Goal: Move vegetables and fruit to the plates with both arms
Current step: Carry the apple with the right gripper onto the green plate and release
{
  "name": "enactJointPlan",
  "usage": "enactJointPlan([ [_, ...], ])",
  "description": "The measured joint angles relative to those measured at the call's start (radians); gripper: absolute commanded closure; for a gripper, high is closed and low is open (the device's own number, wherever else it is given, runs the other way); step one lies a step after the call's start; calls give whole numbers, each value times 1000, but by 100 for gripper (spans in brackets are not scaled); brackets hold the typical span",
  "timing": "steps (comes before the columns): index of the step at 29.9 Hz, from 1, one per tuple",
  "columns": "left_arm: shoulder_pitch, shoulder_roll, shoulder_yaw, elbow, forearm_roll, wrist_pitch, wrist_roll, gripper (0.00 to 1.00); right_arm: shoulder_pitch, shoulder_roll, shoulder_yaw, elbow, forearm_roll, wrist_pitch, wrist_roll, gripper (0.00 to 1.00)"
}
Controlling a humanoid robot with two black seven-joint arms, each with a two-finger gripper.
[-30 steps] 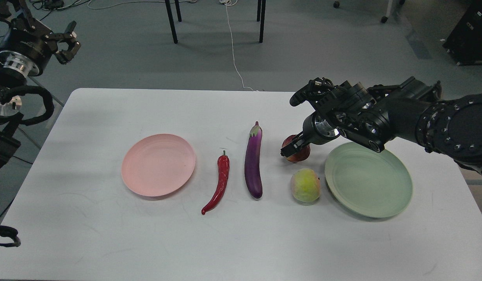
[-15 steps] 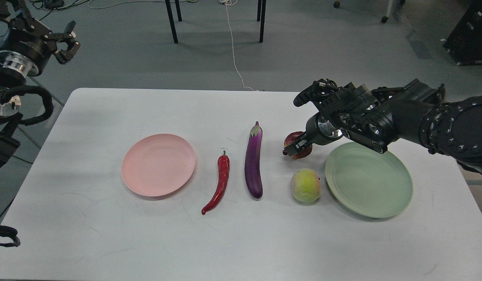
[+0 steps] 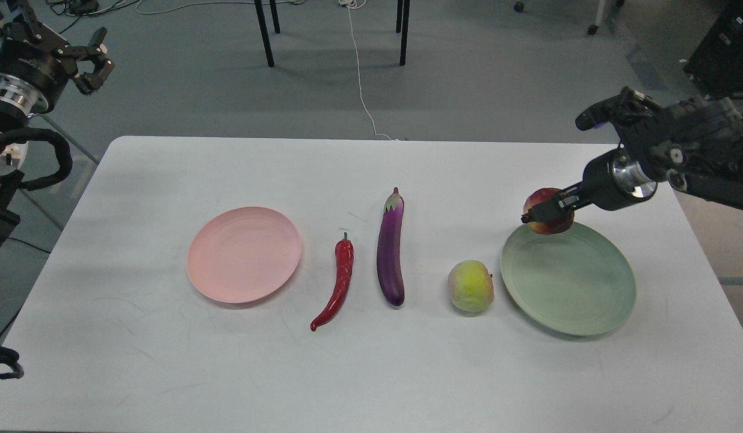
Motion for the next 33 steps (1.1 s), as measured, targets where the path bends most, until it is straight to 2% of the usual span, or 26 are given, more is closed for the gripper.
enactJointPlan([
  [4,0,-7,0,-1,0,0,0,1,-12,-103,7,77,-55,-14,0,42],
  [11,-2,-17,0,-4,1,0,0,1,-78,-125,36,83,-66,-36,0,30],
  [14,-3,-15,0,-7,2,0,0,1,-112,-125,56,80,-66,-38,-1,18],
  [16,-3,-9,2,-8,4,0,1,1,-129,-125,76,80,-67,-38,-2,5],
  [28,-2,-3,21,-8,5,0,-2,1,-105,-120,131,87,-59,-32,-4,4],
  [33,-3,-2,21,-8,5,0,-2,1,-76,-71,150,89,-50,-32,-3,4],
])
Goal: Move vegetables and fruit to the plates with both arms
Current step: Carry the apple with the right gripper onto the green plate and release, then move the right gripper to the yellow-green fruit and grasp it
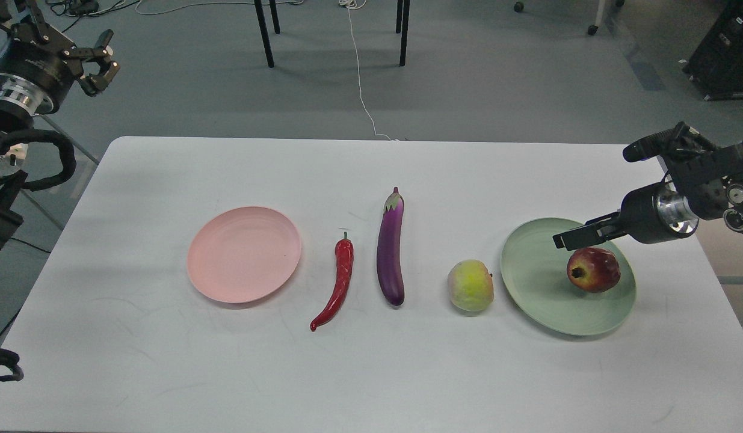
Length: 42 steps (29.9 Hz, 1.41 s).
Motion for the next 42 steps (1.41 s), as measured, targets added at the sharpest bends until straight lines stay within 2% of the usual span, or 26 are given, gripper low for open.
enactJointPlan([
  [12,1,23,1,0,0,0,3,1,-24,242,10,-32,62,-1,2,5],
  [22,6,26,2,0,1,0,4,1,-76,351,9,-82,74,-3,7,8],
  [24,6,26,2,0,1,0,3,1,-87,357,9,-83,74,-3,8,12],
  [30,6,24,1,0,1,0,0,1,-98,359,9,-86,74,-5,9,47],
  [32,6,24,1,0,0,0,0,1,-98,359,10,-84,75,-5,10,54],
  [38,5,26,2,0,0,0,0,1,-74,339,15,-76,79,-5,11,55],
  [42,5,33,2,0,5,0,0,1,-27,271,18,-67,81,-4,11,55],
])
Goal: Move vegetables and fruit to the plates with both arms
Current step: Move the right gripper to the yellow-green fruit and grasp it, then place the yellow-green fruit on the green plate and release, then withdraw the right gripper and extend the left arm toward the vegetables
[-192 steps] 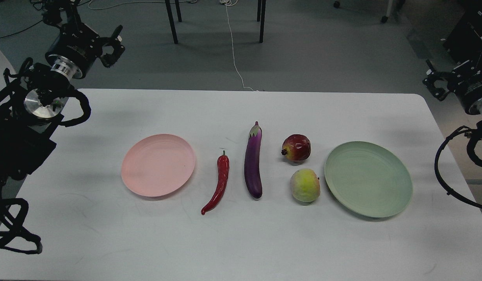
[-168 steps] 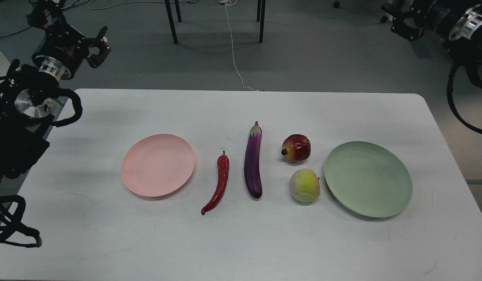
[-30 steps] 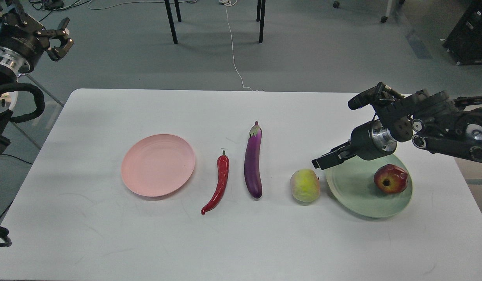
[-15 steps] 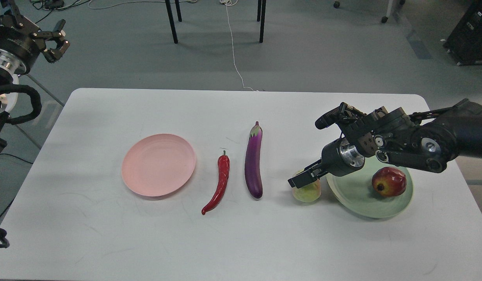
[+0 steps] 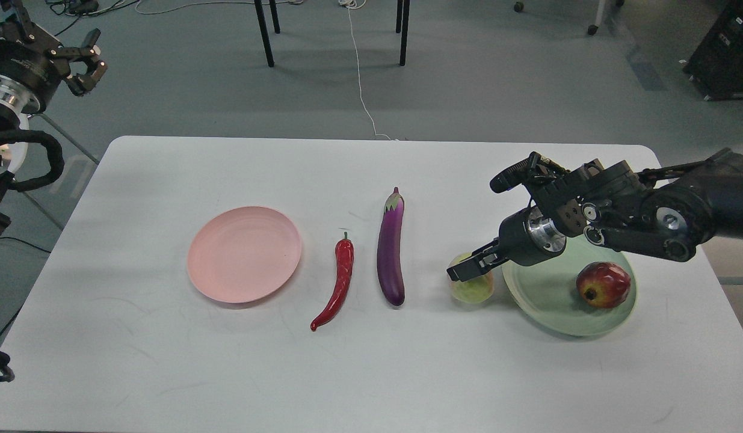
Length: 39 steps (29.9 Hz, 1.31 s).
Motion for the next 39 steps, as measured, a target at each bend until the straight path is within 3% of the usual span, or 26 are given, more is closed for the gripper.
enactJointPlan([
  [5,-3,4,0,0,8,0,0,1,11,-94,-11,5,-17,2,-11,53],
  [10,-4,5,0,0,10,0,0,1,-17,-164,-16,4,-42,2,-12,46],
  [17,-9,12,0,0,77,0,-5,1,-46,-187,-7,2,-46,0,-11,6],
  [24,-19,8,5,-7,129,0,-6,1,-50,-223,26,0,-33,-13,-13,4],
  [30,-33,12,19,-83,266,0,-6,2,-75,-306,156,-7,-27,-34,-13,3],
  [34,-35,16,20,-185,444,0,-7,2,-101,-382,307,-11,14,-37,-13,3],
  [39,-35,25,20,-405,771,-1,-8,2,-171,-433,454,-24,247,-33,-11,3],
])
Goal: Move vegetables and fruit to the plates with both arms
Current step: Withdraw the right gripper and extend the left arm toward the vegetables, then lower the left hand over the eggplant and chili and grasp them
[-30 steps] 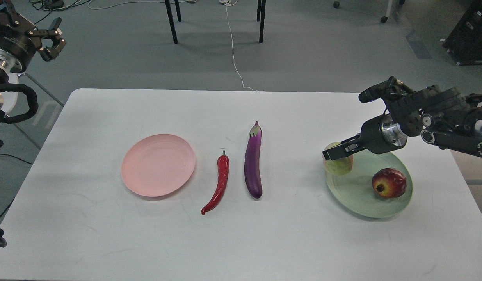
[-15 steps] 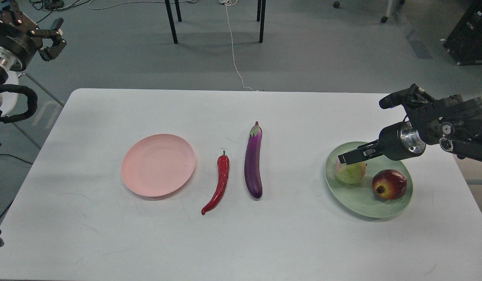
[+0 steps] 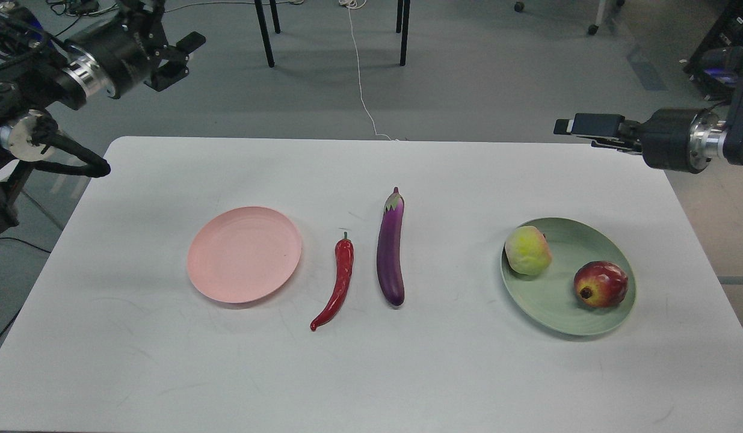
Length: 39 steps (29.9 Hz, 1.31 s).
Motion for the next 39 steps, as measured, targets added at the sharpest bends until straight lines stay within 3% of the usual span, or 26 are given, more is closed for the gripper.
enactJointPlan([
  [4,0,0,0,-78,116,0,0,2,-19,-14,30,-9,82,1,3,2],
  [8,8,-49,104,-239,527,0,0,2,-93,-49,59,-14,461,18,10,1],
  [14,11,-118,220,-300,893,30,2,2,-173,-97,64,-38,844,120,11,1],
  [24,5,-226,372,-301,1190,110,15,2,-327,-169,69,-94,1087,136,39,1],
  [29,9,-315,415,-287,1251,116,32,2,-410,-171,70,-110,1099,137,93,1],
  [33,13,-357,447,-244,1256,118,55,2,-441,-175,70,-114,1100,137,105,1],
  [39,14,-418,472,-140,1256,148,54,3,-459,-182,70,-115,1098,137,107,1],
])
